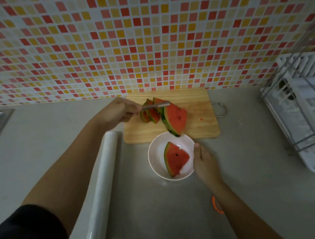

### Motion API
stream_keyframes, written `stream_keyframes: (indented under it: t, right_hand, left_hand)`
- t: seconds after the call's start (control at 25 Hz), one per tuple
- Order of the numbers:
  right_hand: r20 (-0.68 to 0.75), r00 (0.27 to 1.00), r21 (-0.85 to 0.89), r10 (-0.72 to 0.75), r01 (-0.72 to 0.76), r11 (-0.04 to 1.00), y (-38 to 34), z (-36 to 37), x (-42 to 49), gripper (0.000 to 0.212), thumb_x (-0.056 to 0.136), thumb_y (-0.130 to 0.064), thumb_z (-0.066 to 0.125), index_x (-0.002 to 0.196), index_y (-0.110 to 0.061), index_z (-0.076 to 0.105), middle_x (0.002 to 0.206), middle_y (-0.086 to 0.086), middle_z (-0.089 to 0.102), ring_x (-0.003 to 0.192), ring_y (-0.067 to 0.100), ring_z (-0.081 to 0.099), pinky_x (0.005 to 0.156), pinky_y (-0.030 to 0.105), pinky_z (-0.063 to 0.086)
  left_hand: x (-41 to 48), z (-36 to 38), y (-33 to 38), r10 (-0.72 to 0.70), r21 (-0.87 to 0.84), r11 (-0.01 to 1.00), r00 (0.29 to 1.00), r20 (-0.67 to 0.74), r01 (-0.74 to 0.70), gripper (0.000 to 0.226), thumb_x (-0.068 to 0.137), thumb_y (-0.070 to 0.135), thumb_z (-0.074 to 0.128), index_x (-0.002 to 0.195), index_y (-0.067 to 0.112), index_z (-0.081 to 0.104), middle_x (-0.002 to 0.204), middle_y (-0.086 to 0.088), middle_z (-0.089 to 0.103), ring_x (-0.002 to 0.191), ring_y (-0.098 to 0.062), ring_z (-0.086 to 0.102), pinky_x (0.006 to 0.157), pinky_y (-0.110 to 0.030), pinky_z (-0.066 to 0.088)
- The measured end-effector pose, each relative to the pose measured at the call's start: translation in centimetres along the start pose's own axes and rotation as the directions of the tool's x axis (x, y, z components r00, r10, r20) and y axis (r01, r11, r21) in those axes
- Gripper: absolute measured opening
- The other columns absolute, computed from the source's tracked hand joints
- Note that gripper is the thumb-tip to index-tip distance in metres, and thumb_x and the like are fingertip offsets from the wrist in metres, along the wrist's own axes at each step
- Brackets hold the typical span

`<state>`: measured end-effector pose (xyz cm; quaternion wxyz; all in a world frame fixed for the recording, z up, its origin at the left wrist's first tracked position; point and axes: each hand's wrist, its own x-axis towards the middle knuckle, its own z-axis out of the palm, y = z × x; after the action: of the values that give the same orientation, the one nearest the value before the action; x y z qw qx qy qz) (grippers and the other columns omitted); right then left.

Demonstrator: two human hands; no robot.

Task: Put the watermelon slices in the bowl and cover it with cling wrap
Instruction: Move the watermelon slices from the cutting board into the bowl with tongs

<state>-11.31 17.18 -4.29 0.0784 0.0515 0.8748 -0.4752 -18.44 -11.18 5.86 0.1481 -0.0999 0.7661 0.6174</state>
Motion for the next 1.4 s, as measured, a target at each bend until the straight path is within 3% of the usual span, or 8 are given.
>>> stream_keyframes:
  t: [0.28, 0.44, 0.56, 0.64, 0.72, 0.88, 1.12, 1.4]
  right_hand:
    - [0.010, 1.000, -0.046, 0.019, -0.018, 0.999, 0.0, 0.1, 0.3, 0.050, 0.099, -0.040, 0.022, 0.090, -0.012, 0.063, 0.095, 0.016, 0.068, 0.092, 0.033, 0.062, 0.078, 0.036, 0.045]
    - [0.012, 1.000, -0.040, 0.020, -0.020, 0.999, 0.2, 0.0, 0.3, 0.050, 0.098, -0.042, 0.022, 0.090, -0.014, 0.063, 0.089, 0.012, 0.068, 0.088, 0.032, 0.062, 0.074, 0.034, 0.044]
    - [0.011, 1.000, -0.041, 0.020, -0.019, 0.999, 0.0, 0.1, 0.3, 0.046, 0.099, -0.041, 0.023, 0.085, -0.017, 0.061, 0.079, 0.003, 0.061, 0.083, 0.029, 0.061, 0.069, 0.030, 0.037]
    - [0.014, 1.000, -0.040, 0.016, -0.015, 0.999, 0.1, 0.1, 0.4, 0.045, 0.099, -0.041, 0.024, 0.083, -0.019, 0.059, 0.078, 0.003, 0.061, 0.081, 0.029, 0.061, 0.068, 0.030, 0.036]
    - [0.012, 1.000, -0.048, 0.007, -0.006, 0.999, 0.2, 0.1, 0.4, 0.045, 0.099, -0.040, 0.024, 0.083, -0.017, 0.060, 0.081, 0.007, 0.064, 0.082, 0.031, 0.061, 0.068, 0.031, 0.038]
    - [0.000, 1.000, -0.055, 0.001, -0.001, 0.998, 0.4, 0.3, 0.5, 0.047, 0.099, -0.040, 0.025, 0.089, -0.014, 0.063, 0.088, 0.011, 0.068, 0.085, 0.032, 0.062, 0.069, 0.029, 0.037]
    - [0.003, 1.000, -0.035, -0.024, 0.024, 0.999, 0.7, 0.3, 0.7, 0.045, 0.099, -0.038, 0.026, 0.094, -0.016, 0.064, 0.089, 0.010, 0.069, 0.084, 0.028, 0.064, 0.072, 0.031, 0.044]
    - [-0.003, 0.999, -0.058, -0.049, 0.049, 0.997, 0.6, 0.2, 0.6, 0.045, 0.099, -0.037, 0.026, 0.094, -0.013, 0.064, 0.088, 0.013, 0.069, 0.084, 0.032, 0.064, 0.076, 0.039, 0.051]
  left_hand:
    - [-4.5, 4.5, -3.6, -0.067, 0.225, 0.973, 0.996, 0.063, 0.051, 0.015, 0.085, 0.010, 0.064, 0.092, 0.005, 0.077, 0.066, -0.007, 0.058, 0.053, -0.012, 0.041, 0.051, -0.023, 0.033]
    - [-4.2, 5.9, -1.8, 0.104, 0.710, 0.690, 0.990, 0.091, -0.138, 0.022, 0.088, 0.026, 0.061, 0.099, 0.016, 0.077, 0.094, -0.005, 0.074, 0.082, -0.016, 0.061, 0.080, -0.030, 0.048]
    - [-4.8, 5.4, -0.3, 0.208, 0.766, 0.607, 0.972, 0.105, -0.213, 0.023, 0.087, 0.029, 0.060, 0.096, 0.017, 0.077, 0.089, -0.005, 0.075, 0.075, -0.014, 0.058, 0.068, -0.018, 0.045]
    - [-4.8, 4.8, 0.5, 0.276, 0.738, 0.634, 0.959, 0.064, -0.232, 0.021, 0.087, 0.029, 0.061, 0.098, 0.020, 0.077, 0.085, 0.002, 0.074, 0.070, -0.008, 0.055, 0.059, -0.006, 0.035]
    - [-3.9, 4.0, 0.8, 0.288, 0.674, 0.722, 0.953, -0.092, -0.153, 0.022, 0.087, 0.031, 0.060, 0.094, 0.019, 0.077, 0.076, 0.000, 0.072, 0.063, -0.008, 0.054, 0.056, -0.011, 0.037]
    - [-1.2, 3.8, -0.4, 0.012, 0.449, 0.873, 0.914, -0.405, 0.188, 0.028, 0.081, 0.029, 0.061, 0.067, 0.007, 0.074, 0.068, -0.009, 0.069, 0.061, -0.017, 0.055, 0.052, -0.024, 0.040]
    - [0.4, 5.6, -2.0, -0.173, 0.195, 0.941, 0.886, -0.431, 0.278, 0.025, 0.075, 0.031, 0.063, 0.060, 0.010, 0.067, 0.071, -0.006, 0.072, 0.054, -0.014, 0.048, 0.051, -0.026, 0.037]
    - [1.6, 7.2, -1.2, -0.182, 0.158, 0.949, 0.884, -0.430, 0.272, 0.023, 0.079, 0.018, 0.061, 0.058, 0.010, 0.058, 0.046, 0.005, 0.061, 0.047, -0.009, 0.047, 0.040, -0.019, 0.036]
